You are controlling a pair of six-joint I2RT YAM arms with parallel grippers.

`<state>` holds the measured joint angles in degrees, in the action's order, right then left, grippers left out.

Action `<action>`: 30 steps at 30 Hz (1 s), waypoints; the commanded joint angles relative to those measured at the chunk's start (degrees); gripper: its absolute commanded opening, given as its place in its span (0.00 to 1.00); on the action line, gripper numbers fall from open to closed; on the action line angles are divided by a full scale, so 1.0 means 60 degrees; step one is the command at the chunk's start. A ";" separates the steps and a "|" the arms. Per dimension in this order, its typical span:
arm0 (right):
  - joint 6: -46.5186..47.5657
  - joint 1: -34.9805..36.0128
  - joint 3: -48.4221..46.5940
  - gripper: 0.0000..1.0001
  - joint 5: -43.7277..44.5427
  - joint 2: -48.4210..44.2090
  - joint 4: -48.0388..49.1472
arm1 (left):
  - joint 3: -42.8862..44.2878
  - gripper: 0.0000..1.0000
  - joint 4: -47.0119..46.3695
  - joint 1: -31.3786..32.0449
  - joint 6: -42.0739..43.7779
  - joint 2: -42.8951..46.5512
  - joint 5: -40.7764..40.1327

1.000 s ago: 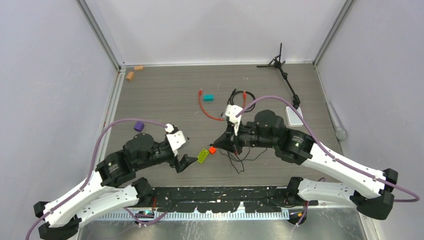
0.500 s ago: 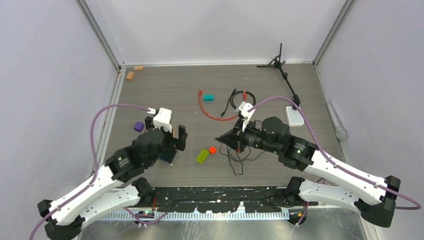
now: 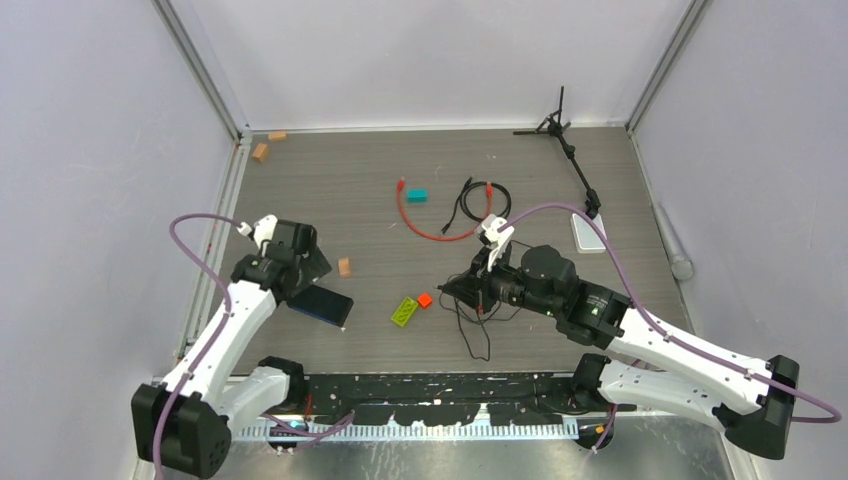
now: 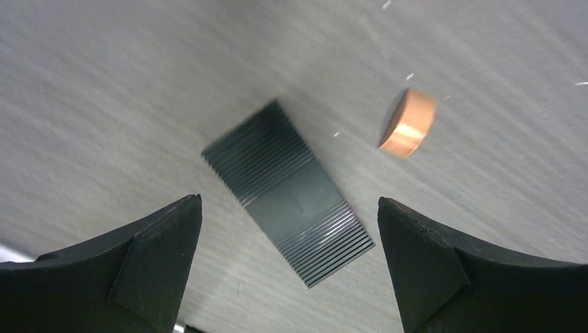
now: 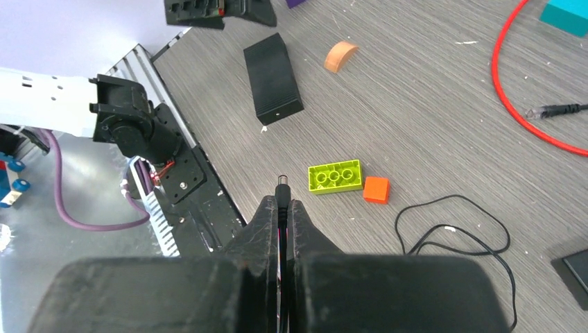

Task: Insert the plug into the switch port
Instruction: Move the switch port to the center of the board.

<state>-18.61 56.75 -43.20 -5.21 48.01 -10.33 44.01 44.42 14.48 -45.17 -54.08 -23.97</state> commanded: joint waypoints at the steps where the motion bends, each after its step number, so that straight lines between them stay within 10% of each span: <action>1: -0.0210 -0.0019 0.0115 0.01 0.0446 -0.0160 0.0414 | 0.0512 1.00 0.1887 -0.0055 -0.1508 -0.0467 0.0333; 10: -0.0488 -0.0017 0.0391 0.00 0.0256 0.0208 0.1074 | -0.1011 1.00 0.1322 -0.0008 -0.3453 0.1003 0.0518; 30: -0.0693 -0.0021 0.0418 0.01 0.0165 0.0474 0.1321 | -0.1747 0.99 -0.0820 0.0634 -0.4436 -0.0976 0.1676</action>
<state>-22.22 56.75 -40.56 -4.14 51.29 -5.45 34.22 43.38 17.56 -68.90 -58.13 -14.83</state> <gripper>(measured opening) 0.046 0.996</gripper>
